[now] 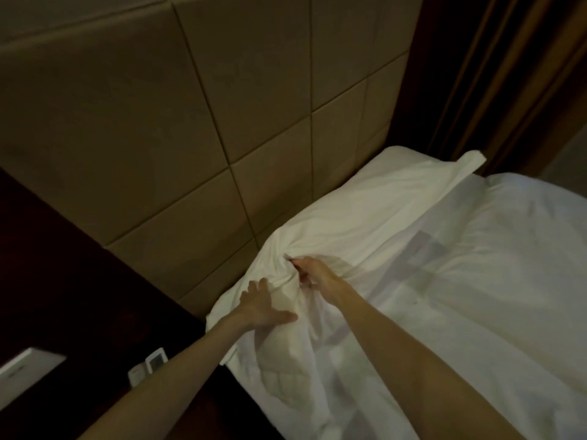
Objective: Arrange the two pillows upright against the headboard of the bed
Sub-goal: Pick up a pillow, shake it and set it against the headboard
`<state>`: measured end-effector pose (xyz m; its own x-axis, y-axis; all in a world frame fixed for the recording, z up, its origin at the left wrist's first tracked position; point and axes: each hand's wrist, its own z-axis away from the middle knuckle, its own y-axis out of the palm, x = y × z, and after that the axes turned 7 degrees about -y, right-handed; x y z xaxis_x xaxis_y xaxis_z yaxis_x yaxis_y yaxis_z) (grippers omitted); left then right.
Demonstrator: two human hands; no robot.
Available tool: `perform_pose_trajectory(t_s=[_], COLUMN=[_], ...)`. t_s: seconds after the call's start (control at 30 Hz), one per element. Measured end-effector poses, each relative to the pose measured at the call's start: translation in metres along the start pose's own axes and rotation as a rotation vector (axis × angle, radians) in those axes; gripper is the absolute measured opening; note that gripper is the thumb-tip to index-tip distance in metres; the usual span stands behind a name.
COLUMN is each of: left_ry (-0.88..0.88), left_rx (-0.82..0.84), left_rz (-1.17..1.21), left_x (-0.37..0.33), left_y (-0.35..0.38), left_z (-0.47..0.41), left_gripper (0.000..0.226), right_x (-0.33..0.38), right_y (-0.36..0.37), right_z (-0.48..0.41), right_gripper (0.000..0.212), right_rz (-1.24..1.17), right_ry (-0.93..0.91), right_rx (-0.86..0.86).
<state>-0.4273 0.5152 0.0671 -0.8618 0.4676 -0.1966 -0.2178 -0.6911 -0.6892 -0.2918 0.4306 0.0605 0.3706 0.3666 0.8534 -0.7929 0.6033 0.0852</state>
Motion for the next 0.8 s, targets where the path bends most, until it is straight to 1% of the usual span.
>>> perform_pose_trajectory(t_s=[0.1, 0.13, 0.2, 0.27, 0.33, 0.43, 0.57, 0.67, 0.7, 0.73, 0.8], left_ry=[-0.044, -0.058, -0.072, -0.07, -0.073, -0.071, -0.077, -0.082, -0.085, -0.087, -0.064], left_rx=[-0.049, -0.08, -0.162, -0.202, -0.208, -0.196, -0.182, -0.18, -0.173, -0.176, -0.223], left_rz=[-0.071, -0.081, -0.122, -0.163, -0.151, -0.16, -0.23, -0.328, -0.352, -0.36, -0.282], left_x=[-0.009, -0.008, -0.001, 0.009, 0.017, 0.026, 0.034, 0.04, 0.041, 0.039, 0.028], left_y=[0.011, 0.012, 0.008, -0.003, -0.02, -0.05, -0.086, -0.106, -0.111, -0.115, -0.121], left_z=[0.0, -0.001, -0.009, -0.02, -0.038, -0.065, -0.088, -0.1, -0.102, -0.104, -0.106], left_gripper=[0.118, 0.112, 0.095, 0.081, 0.071, 0.059, 0.053, 0.045, 0.043, 0.043, 0.048], right_x=[-0.001, -0.001, 0.003, 0.009, 0.013, 0.02, 0.033, 0.041, 0.042, 0.041, 0.043], right_y=[-0.007, -0.007, -0.006, -0.009, -0.019, -0.033, -0.044, -0.06, -0.068, -0.078, -0.097], right_z=[0.004, 0.005, 0.008, 0.007, 0.001, -0.01, -0.032, -0.044, -0.048, -0.052, -0.059], right_gripper=[0.044, 0.045, 0.039, 0.039, 0.045, 0.059, 0.062, 0.062, 0.063, 0.064, 0.068], right_rz=[0.088, 0.116, 0.144, 0.206, 0.368, 0.586, 0.917, 1.21, 1.299, 1.36, 1.323], right_ry=[-0.004, -0.005, -0.034, -0.108, -0.189, -0.307, -0.494, -0.641, -0.651, -0.6, -0.361], right_rx=[0.043, 0.059, 0.083, 0.112, 0.126, 0.096, 0.08, -0.033, -0.098, -0.181, -0.323])
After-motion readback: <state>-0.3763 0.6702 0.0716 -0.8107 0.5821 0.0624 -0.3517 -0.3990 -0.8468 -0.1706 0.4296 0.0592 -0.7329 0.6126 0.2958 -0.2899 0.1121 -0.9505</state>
